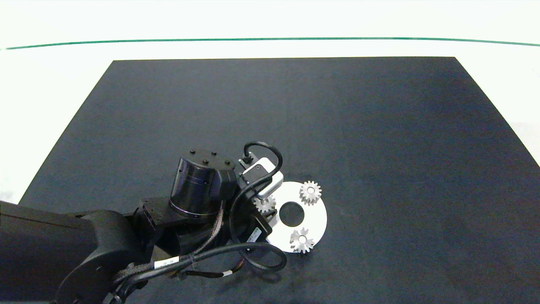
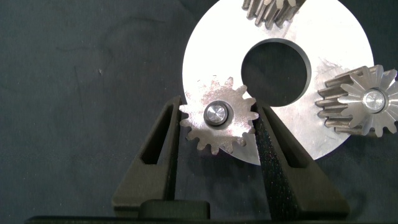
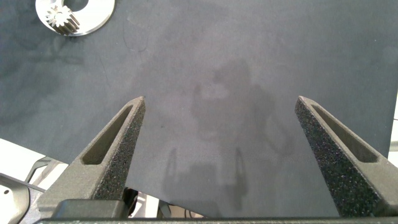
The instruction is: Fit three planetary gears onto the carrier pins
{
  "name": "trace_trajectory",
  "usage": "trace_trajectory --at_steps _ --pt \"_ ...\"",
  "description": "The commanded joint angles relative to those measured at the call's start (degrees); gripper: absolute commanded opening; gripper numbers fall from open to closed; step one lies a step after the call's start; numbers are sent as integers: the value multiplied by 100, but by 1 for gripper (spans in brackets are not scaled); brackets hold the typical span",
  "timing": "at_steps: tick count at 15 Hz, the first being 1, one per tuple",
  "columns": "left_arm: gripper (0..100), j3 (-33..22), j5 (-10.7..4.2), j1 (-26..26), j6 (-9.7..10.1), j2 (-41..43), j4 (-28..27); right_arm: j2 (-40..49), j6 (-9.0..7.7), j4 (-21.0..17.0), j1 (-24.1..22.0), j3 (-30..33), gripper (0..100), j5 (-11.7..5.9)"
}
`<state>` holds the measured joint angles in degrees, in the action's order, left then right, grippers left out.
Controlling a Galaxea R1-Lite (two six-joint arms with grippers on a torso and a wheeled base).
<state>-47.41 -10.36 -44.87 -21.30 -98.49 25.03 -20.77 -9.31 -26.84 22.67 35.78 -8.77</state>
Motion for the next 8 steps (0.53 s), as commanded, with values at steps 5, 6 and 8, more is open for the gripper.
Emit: trace_trajectory --at_steps 5,6,8 --pt "1 -40 -10 -13 -15 -4 -7 12 -9 -14 0 -1 100 -11" --pt "1 -49 -10 -13 -15 5 -7 3 -9 -14 0 -1 100 -11" --pt "1 -40 -10 -13 -6 23 -33 3 -9 -14 0 8 100 -11"
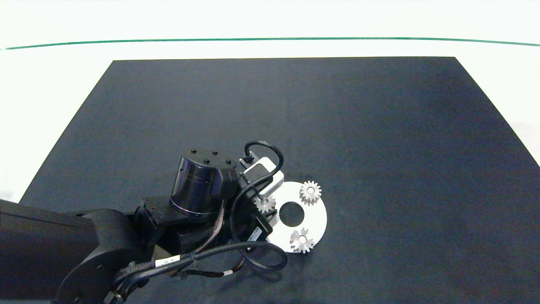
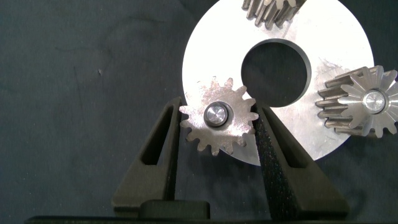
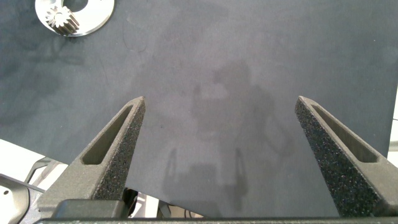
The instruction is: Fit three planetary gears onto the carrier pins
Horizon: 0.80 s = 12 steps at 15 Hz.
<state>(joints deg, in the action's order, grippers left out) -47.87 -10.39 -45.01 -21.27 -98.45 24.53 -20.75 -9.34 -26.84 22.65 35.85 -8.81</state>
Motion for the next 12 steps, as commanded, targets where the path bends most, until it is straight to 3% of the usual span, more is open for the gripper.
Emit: trace_trajectory --at_steps 1,12 --pt "100 32 -7 1 -8 19 17 -8 -7 -14 3 -8 100 2" --pt "100 138 -16 27 62 230 -27 -8 2 -14 3 71 100 -6"
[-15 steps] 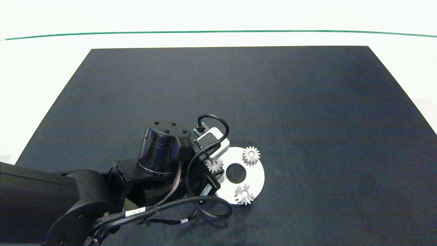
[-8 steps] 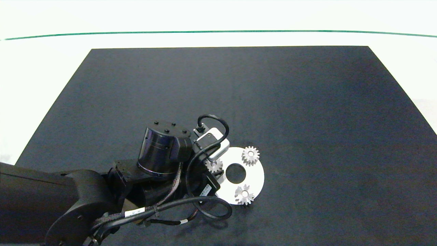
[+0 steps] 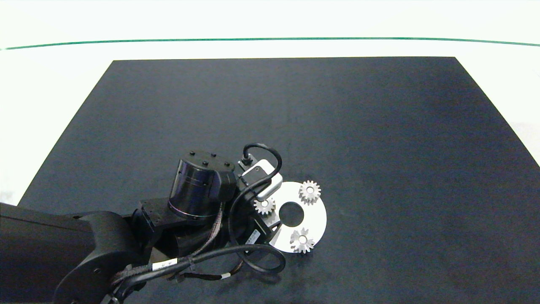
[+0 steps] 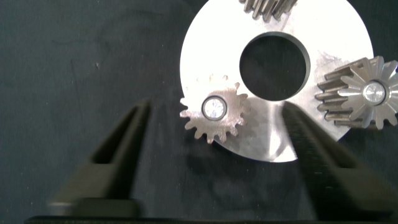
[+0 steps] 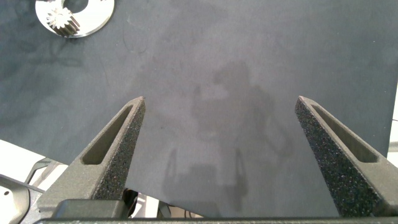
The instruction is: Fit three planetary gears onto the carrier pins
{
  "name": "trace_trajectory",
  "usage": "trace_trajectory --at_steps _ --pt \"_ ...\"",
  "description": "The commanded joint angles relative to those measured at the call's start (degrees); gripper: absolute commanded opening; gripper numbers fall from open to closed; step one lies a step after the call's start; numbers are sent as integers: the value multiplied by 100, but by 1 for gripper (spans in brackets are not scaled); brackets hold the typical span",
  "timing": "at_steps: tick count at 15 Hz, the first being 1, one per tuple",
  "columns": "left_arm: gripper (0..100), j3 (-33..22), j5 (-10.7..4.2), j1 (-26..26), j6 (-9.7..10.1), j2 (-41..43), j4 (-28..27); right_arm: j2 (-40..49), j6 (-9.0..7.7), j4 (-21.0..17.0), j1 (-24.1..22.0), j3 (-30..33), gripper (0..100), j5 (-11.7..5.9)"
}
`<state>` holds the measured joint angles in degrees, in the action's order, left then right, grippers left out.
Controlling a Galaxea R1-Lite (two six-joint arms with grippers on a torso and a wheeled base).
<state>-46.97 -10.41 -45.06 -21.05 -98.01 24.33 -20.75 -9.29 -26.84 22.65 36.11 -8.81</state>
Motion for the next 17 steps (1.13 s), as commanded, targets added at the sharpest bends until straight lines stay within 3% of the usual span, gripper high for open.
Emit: trace_trajectory --at_steps 1,3,5,8,11,14,17 --pt "100 56 -22 58 172 379 -51 -8 -3 -14 -6 54 100 -41" --pt "100 39 -66 401 224 792 -421 -8 -12 -14 -41 116 100 -59" --pt "100 -137 -216 972 224 1504 -1229 -105 -38 -14 -164 283 100 -288" --pt "100 -75 -242 1790 233 2278 -1581 -210 -55 -23 -367 432 100 -604" --pt "100 153 -374 3047 277 3192 -1765 -87 -55 -31 -657 432 100 -841" --pt "100 496 -374 4242 374 4589 -2152 308 -55 -67 -1131 415 100 -912" --pt "100 1014 -374 4453 462 6198 -2609 959 -249 -409 -1579 388 100 -903"
